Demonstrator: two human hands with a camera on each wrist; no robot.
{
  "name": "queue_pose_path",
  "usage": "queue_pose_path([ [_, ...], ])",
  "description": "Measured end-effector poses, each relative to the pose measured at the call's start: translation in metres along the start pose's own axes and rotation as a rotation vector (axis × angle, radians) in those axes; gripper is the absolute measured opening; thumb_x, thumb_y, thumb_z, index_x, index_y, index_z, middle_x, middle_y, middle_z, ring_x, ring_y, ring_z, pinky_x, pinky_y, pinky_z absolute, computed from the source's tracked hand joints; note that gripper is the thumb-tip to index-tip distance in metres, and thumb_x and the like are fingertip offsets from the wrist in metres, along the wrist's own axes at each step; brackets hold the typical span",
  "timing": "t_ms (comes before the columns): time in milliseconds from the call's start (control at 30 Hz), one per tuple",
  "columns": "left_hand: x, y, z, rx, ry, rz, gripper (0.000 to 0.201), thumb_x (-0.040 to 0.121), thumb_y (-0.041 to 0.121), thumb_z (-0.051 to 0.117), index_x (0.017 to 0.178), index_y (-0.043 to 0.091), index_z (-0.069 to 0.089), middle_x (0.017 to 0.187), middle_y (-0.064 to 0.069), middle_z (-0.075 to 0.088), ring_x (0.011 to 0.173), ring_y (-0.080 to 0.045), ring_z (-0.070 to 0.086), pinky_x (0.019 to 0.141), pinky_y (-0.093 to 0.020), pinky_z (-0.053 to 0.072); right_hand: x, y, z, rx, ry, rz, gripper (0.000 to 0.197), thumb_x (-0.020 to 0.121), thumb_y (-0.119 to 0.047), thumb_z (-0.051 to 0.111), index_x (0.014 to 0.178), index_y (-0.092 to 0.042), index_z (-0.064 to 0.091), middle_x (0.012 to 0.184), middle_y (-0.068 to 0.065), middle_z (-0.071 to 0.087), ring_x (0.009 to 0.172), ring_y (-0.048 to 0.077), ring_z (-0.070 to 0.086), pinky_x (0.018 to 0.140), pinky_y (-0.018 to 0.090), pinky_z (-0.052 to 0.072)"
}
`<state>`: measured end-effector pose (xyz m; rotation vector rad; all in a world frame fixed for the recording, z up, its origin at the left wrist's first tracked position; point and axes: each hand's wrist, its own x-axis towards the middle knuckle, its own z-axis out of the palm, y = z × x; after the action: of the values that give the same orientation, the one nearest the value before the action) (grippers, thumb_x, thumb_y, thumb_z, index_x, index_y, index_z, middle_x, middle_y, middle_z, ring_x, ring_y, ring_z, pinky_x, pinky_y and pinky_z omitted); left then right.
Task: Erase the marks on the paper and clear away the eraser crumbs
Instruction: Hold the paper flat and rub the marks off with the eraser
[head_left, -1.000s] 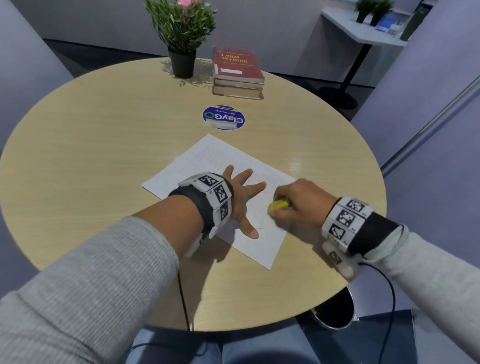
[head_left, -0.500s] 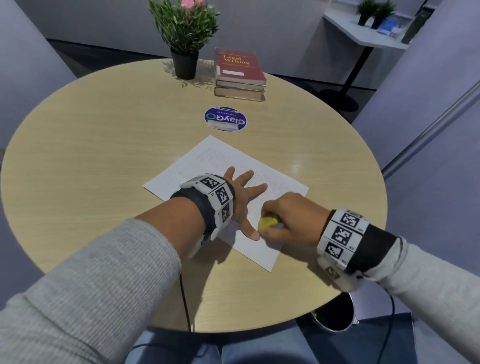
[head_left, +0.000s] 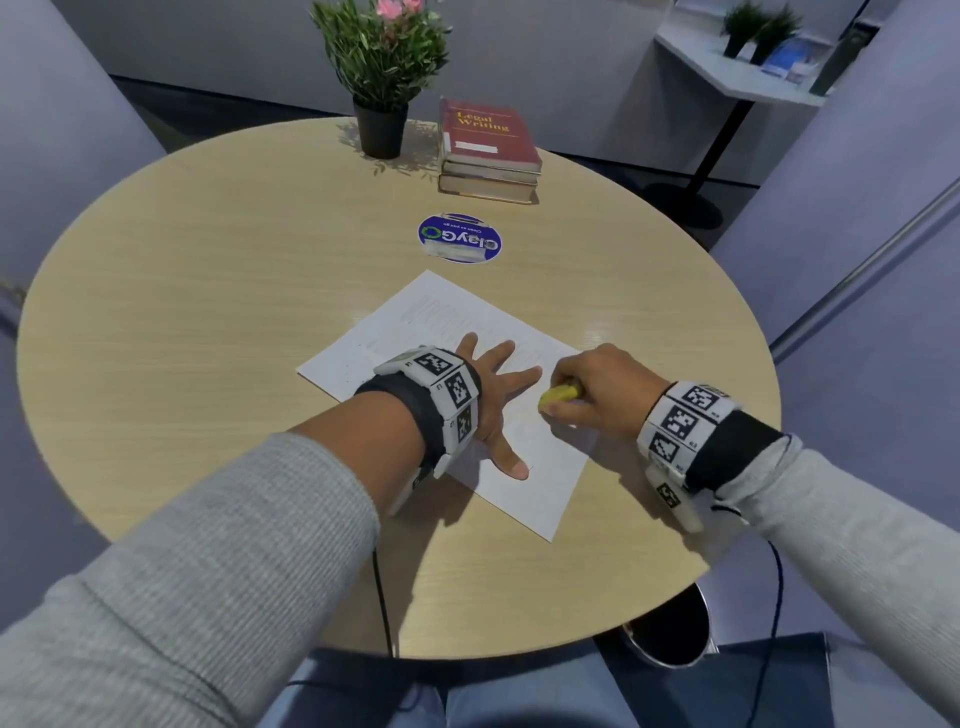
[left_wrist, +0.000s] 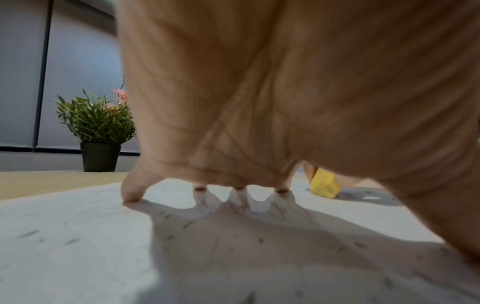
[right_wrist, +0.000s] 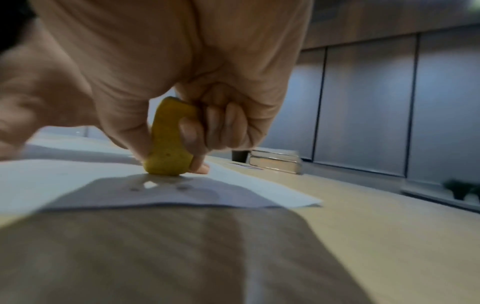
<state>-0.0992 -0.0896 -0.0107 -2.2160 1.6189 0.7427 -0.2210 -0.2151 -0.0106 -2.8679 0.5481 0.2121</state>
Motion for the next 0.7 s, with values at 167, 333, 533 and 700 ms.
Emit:
queue_pose_path([
  [167,0.003,-0.001,0.001,0.018,0.002,0.004,0.123,0.063,0.077,0.066,0.148,0.044,-0.016,0.158,0.004,-0.026,0.142,-0.037,-0.025,0.109,-0.066,0.002,-0.022,-0.030,0.015,-0.015,-0.113,-0.148,0.029,0.081,-0.043,0.060,0.090,-0.016,0.062,0.074,0.001,0.063,0.069,0.020,0.059,0.065,0.032,0.049],
  [333,0.005,0.000,0.003,0.013,0.013,0.004,0.123,0.063,0.077,0.066,0.148,0.044,-0.017,0.158,0.004,-0.025,0.143,-0.037,-0.024,0.110,-0.065,0.003,0.002,-0.001,-0.001,-0.022,0.024,-0.039,0.023,0.081,-0.039,0.064,0.091,-0.019,0.062,0.073,0.000,0.061,0.074,0.024,0.062,0.065,0.029,0.045],
  [533,0.008,-0.004,0.003,-0.021,0.010,0.015,0.126,0.059,0.076,0.070,0.147,0.047,-0.016,0.158,0.006,-0.026,0.143,-0.037,-0.024,0.108,-0.069,0.006,-0.011,-0.028,0.009,0.008,-0.082,-0.150,0.026,0.081,-0.037,0.063,0.094,-0.015,0.065,0.071,-0.002,0.061,0.069,0.020,0.059,0.066,0.032,0.049],
  [700,0.008,-0.004,0.004,-0.027,0.003,0.004,0.126,0.059,0.076,0.070,0.146,0.048,-0.017,0.157,0.006,-0.026,0.142,-0.037,-0.025,0.107,-0.070,0.006,0.005,-0.010,0.000,-0.022,0.017,-0.038,0.026,0.081,-0.037,0.064,0.092,-0.013,0.064,0.073,0.000,0.060,0.074,0.025,0.063,0.067,0.032,0.049],
])
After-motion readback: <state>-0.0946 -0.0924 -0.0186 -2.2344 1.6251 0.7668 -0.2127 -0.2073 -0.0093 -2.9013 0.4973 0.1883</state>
